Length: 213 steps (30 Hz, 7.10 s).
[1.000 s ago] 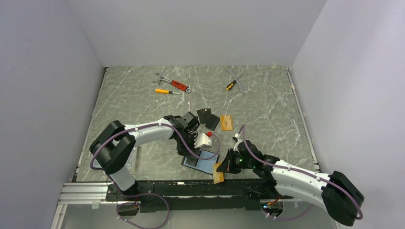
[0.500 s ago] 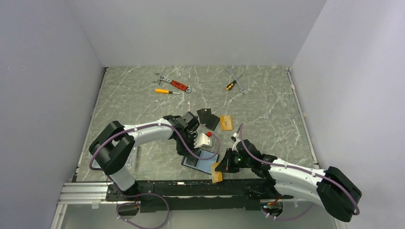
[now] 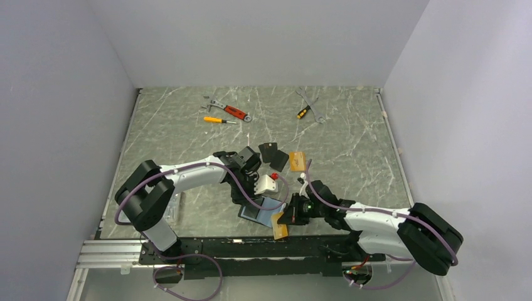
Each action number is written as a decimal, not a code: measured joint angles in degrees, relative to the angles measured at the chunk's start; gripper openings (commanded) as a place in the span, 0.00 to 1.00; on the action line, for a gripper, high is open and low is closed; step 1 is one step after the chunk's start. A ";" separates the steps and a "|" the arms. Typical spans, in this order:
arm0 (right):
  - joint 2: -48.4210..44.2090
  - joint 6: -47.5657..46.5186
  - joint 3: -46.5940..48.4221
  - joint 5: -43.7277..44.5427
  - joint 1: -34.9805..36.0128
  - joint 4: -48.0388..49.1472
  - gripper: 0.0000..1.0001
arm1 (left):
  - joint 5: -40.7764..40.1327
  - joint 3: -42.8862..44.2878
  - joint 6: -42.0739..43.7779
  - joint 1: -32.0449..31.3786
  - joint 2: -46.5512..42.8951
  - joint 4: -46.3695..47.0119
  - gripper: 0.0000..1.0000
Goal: Put the credit cards into the card holder
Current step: Turn over the card slot in the card holder, then insert the credit card into the card holder.
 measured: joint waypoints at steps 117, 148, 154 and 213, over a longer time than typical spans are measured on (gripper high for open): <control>5.70 -5.18 0.02 -10.97 -7.87 9.55 0.00 | -1.79 -3.58 -3.69 -9.49 -1.66 7.85 0.29; 29.03 -7.76 22.62 -10.38 -2.27 9.84 0.00 | -3.56 -10.14 15.32 4.39 -10.08 6.84 0.51; 23.21 -8.28 20.98 -9.31 -2.51 6.40 0.00 | -3.45 -11.80 18.12 4.55 -8.63 9.49 0.50; 16.46 2.86 -1.44 8.70 -3.87 30.73 0.00 | -4.07 -14.10 12.85 -9.18 -10.05 12.28 0.35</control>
